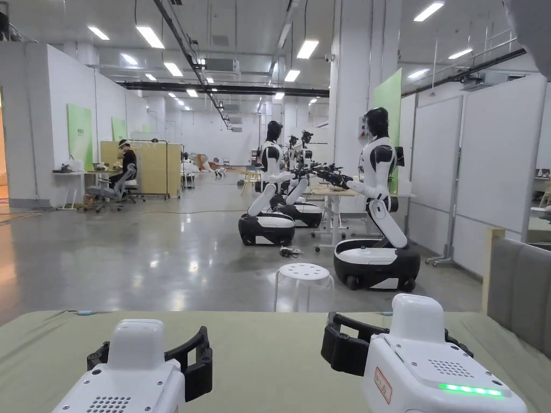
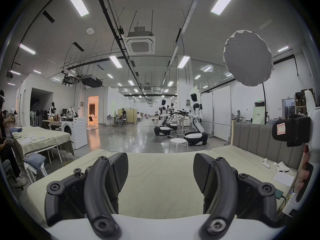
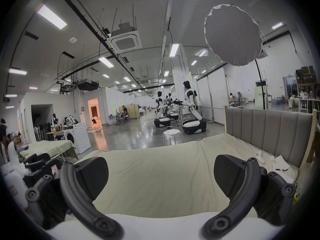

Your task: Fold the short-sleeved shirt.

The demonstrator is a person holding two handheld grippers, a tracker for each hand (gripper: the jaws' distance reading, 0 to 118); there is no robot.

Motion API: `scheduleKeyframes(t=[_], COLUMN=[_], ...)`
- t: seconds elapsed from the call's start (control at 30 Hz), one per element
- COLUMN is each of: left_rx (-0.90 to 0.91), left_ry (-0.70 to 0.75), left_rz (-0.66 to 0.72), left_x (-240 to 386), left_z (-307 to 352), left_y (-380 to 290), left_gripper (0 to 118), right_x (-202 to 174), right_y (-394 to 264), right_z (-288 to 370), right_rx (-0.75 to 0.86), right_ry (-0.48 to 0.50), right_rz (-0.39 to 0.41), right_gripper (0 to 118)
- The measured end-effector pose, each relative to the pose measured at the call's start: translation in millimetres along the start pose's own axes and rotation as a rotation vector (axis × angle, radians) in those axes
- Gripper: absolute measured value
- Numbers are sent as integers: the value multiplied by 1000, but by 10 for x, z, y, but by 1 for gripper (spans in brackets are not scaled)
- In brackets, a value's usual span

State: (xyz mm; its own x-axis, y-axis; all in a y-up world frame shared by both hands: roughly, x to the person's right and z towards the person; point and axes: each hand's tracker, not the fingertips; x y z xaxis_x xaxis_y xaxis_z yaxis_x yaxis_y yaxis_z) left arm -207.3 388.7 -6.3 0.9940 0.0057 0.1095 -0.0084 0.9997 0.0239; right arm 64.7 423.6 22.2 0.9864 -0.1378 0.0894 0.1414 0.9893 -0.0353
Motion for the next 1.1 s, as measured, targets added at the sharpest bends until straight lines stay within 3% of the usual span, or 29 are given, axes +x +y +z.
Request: scheduleKeyframes(t=[0.3,0.8,0.9,1.0,1.1], left_rx=[3,11,10,9,10], left_ry=[-3,-9,-12,-10,-11], left_rz=[2,-11,-11,-11,-9], left_x=[14,70,76,78,78], left_z=[6,-2,-5,-4,10], left_y=[14,57,51,49,47], left_gripper=[77,77,77,77,77], right_x=[72,18,19,-1,-1], right_y=[65,61,83,87,97], right_z=[36,95,99,113,121], right_rx=[-23,-15,-24,-3,-31], right_ry=[24,66,114,66,59], right_rz=[-78,-20,-19,-40,-9], right_gripper=[118,118,118,118,118])
